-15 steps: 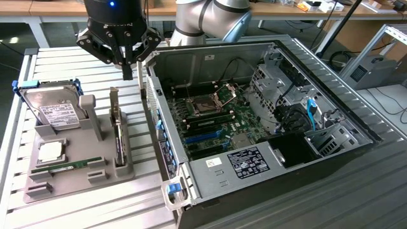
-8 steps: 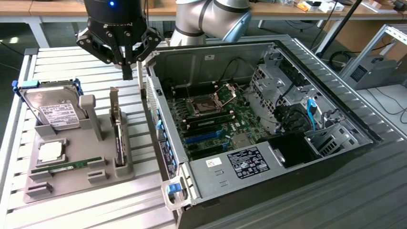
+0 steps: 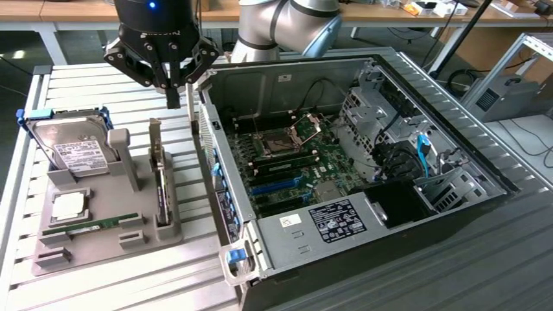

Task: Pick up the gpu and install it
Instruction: 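Reach for the gpu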

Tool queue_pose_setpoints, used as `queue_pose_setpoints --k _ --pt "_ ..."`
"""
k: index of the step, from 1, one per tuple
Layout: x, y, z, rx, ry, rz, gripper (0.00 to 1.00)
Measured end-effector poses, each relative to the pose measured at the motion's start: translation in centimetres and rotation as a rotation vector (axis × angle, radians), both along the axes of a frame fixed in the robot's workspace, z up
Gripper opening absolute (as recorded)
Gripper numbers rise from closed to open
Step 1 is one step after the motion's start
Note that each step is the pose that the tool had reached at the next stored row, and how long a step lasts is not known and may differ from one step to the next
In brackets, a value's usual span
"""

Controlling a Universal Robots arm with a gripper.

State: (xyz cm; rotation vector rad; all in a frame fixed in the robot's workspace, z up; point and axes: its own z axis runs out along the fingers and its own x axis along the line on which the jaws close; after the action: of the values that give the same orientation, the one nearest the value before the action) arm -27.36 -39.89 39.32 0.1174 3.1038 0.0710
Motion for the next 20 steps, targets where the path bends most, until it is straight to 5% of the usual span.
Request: queue_pose_setpoints --k 10,20 --pt "-0.4 0.00 0.00 0.0000 0.0000 0.000 0.11" --pt "-3.4 0.00 0.00 -0.0001 0.0001 0.000 0.11"
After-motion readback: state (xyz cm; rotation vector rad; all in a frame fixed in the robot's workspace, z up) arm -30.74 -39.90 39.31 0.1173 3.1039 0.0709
